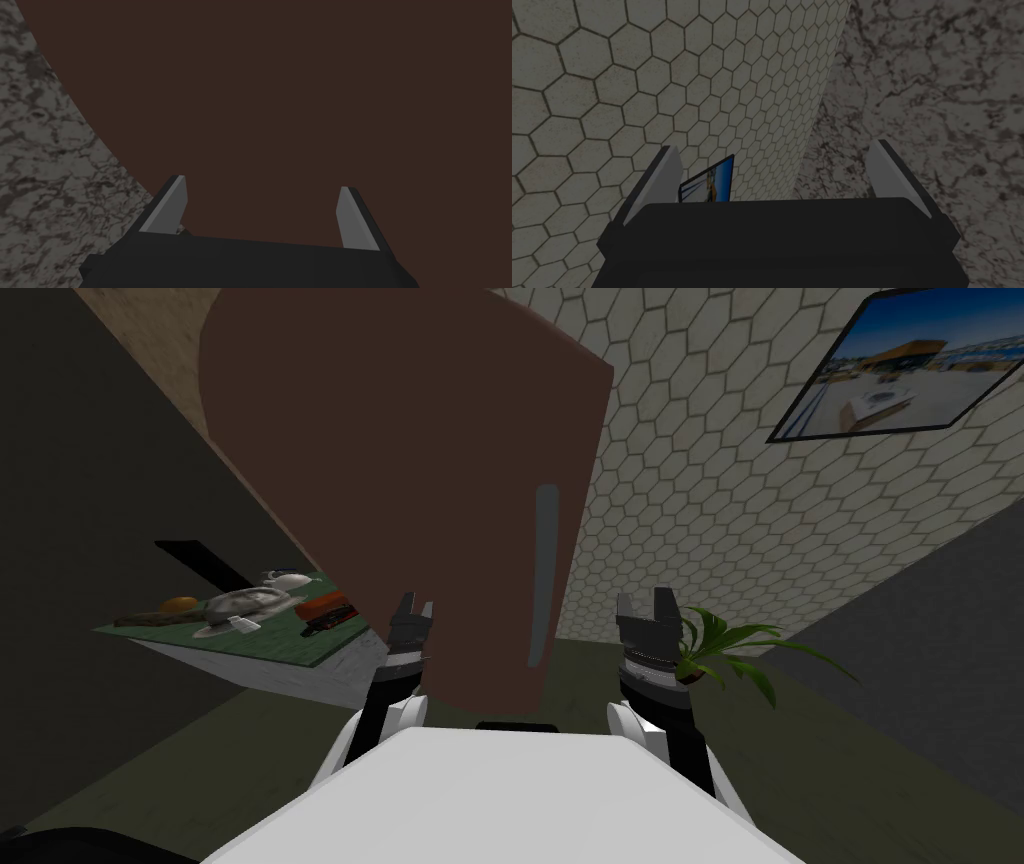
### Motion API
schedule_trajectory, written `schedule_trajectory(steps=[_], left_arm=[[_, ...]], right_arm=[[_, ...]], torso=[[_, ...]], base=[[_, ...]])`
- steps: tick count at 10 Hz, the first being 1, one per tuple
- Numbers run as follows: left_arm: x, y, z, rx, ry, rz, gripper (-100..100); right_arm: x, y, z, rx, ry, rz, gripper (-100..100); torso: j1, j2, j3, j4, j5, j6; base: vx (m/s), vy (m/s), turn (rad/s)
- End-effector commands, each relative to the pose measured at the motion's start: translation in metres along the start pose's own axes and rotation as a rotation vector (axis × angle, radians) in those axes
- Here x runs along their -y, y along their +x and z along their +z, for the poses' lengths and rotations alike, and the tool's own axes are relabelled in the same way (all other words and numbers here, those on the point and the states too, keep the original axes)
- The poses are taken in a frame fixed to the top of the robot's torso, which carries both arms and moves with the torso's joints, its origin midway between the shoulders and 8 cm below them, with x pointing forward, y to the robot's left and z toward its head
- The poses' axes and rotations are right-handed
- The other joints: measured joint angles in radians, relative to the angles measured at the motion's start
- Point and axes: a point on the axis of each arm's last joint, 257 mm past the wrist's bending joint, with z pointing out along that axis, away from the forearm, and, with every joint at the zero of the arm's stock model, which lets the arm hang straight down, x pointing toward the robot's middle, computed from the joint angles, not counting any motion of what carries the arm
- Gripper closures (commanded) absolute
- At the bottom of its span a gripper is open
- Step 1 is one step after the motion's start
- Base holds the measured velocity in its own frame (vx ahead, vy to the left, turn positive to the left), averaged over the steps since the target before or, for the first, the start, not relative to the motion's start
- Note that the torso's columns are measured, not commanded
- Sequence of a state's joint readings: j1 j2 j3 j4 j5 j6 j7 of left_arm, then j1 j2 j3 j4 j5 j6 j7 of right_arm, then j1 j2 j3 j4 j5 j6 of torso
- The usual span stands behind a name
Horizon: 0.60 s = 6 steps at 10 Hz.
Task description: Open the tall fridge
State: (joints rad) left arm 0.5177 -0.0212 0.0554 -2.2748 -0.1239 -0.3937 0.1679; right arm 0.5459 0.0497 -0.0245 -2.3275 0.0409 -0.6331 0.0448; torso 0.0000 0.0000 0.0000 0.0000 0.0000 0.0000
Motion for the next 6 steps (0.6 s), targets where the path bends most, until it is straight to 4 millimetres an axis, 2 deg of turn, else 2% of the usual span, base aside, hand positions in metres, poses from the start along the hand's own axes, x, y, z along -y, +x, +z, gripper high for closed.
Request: schedule_trajectory(steps=[1,6], left_arm=[[0.0000,0.0000,0.0000,0.000,0.000,0.000,0],[0.0001,0.0000,0.0000,0.000,0.000,0.000,0]], right_arm=[[0.0000,0.0000,0.0000,0.000,0.000,0.000,0],[-0.0001,0.0000,0.0000,0.000,0.000,0.000,0]], torso=[[0.000,0.040,-0.082,0.041,0.000,0.000],[0.000,0.396,-0.792,0.396,0.000,0.000]], base=[[0.000,0.000,0.000],[0.000,0.000,0.000]])
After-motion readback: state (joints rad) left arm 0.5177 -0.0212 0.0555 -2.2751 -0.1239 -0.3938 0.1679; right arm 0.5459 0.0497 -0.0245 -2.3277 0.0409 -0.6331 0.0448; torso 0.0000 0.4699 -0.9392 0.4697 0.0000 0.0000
